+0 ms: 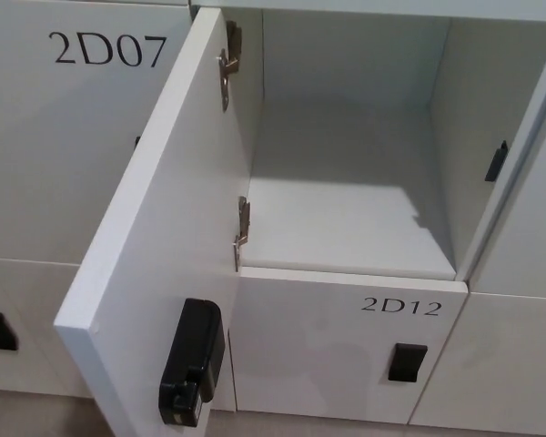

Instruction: The robot uses its left hand to push the door of an open cabinet towards the right and closes it

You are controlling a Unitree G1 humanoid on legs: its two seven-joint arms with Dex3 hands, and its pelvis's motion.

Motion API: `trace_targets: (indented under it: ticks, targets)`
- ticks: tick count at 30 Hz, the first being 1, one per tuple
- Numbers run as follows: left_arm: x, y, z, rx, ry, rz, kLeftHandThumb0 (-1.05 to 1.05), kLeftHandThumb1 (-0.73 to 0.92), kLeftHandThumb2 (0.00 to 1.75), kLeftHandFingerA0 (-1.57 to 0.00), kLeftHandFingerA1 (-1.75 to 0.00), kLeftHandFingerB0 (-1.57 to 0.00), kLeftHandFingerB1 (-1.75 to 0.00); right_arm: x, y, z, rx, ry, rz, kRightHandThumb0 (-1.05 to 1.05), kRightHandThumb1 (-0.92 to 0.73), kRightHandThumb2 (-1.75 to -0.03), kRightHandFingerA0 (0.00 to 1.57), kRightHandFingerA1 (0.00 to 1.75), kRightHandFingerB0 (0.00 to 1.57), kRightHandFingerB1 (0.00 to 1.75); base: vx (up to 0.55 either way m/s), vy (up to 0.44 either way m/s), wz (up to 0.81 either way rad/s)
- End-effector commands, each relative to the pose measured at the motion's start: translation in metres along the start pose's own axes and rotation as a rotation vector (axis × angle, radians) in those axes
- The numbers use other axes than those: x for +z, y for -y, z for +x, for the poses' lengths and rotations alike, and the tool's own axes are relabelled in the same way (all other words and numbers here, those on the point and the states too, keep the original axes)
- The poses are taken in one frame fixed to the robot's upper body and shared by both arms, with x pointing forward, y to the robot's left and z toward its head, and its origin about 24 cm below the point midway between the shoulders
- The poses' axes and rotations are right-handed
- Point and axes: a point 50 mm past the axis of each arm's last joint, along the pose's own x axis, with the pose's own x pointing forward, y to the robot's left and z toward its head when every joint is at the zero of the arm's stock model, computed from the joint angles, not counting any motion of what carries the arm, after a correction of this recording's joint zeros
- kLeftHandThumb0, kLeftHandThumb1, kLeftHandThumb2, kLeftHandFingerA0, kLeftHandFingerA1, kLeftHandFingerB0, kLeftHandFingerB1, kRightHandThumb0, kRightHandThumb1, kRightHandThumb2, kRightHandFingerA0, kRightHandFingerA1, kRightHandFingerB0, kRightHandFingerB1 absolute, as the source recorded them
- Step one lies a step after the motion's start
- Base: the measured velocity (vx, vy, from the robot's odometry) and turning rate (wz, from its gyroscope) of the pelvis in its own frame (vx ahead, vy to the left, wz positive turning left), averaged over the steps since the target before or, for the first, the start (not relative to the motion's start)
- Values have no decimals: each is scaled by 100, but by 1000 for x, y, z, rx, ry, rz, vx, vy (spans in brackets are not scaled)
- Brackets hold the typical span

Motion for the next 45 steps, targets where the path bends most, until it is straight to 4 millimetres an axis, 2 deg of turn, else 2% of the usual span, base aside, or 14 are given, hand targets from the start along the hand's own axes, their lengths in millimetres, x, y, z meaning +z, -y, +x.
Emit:
trace_targets:
  ticks: [1, 8, 16, 18, 19, 23, 27, 38, 40, 41, 42, 43, 44, 45]
  targets:
    - [-5, -5, -3, 15, 20, 9, -70, 90, 67, -29, -32, -24, -29, -8, 8, -3, -31, 2, -36, -58, -89, -67, 33, 34, 28, 31, 0, 0, 0]
    - [9, -6, -2, 66, 122, -46, -64, 88, 66, -30, -32, -22, -29, -7, 9, -2, -7, -10, -52, -59, -91, -67, 32, 34, 28, 31, 0, 0, 0]
    - [93, -3, 1, 120, 512, 97, -73, 91, 68, -26, -33, -22, -29, -10, 6, -2, -8, -18, -51, -58, -88, -67, 34, 34, 30, 32, 0, 0, 0]
    - [131, 0, -4, 139, 656, 188, -67, 89, 67, -28, -33, -24, -29, -9, 7, -2, -9, -19, -62, -58, -90, -67, 33, 34, 30, 32, 0, 0, 0]
    - [135, 1, -5, 142, 671, 198, -67, 89, 67, -28, -33, -24, -29, -9, 7, -2, -9, -19, -63, -58, -90, -67, 33, 34, 30, 32, 0, 0, 0]
    - [190, 12, -21, 131, 869, 302, -67, 88, 67, -25, -32, -23, -30, -6, 8, -1, -9, -13, -73, -59, -90, -67, 36, 35, 32, 32, 0, 0, 0]
    - [237, 43, -46, 65, 1039, 445, -66, 89, 67, -23, -35, -23, -30, -7, 11, -2, 0, -16, -59, -57, -88, -67, 34, 34, 30, 32, 0, 0, 0]
    - [289, 111, -93, -88, 1232, 629, -67, 91, 68, -20, -32, -22, -29, -6, 17, -2, 0, -17, -30, -56, -88, -67, 33, 33, 31, 32, 0, 0, 0]
    - [305, 127, -111, -93, 1301, 650, -67, 88, 67, -24, -33, -24, -29, -3, 19, -1, 5, -11, -55, -57, -90, -67, 35, 34, 32, 32, 0, 0, 0]
    - [321, 141, -130, -97, 1368, 683, -68, 89, 67, -25, -32, -25, -30, 0, 19, 0, 6, -7, -52, -59, -74, -104, 33, 51, 23, 45, 0, 0, 0]
    - [328, 148, -139, -99, 1398, 701, -68, 89, 67, -25, -32, -25, -30, 1, 18, 0, 5, -6, -42, -59, -74, -104, 33, 51, 23, 45, 0, 0, 0]
    - [349, 168, -169, -128, 1502, 726, -67, 89, 67, -23, -32, -23, -29, 5, 15, 1, 13, 9, -26, -59, -73, -104, 34, 51, 23, 46, 0, 0, 0]
    - [353, 172, -176, -135, 1522, 729, -67, 89, 67, -23, -32, -23, -29, 6, 14, 1, 16, 13, -24, -59, -73, -104, 34, 51, 23, 46, 0, 0, 0]
    - [362, 185, -192, -150, 1578, 736, -68, 89, 67, -24, -32, -23, -29, 7, 12, 2, 24, 11, -34, -60, -88, -67, 36, 34, 32, 32, 0, 0, 0]
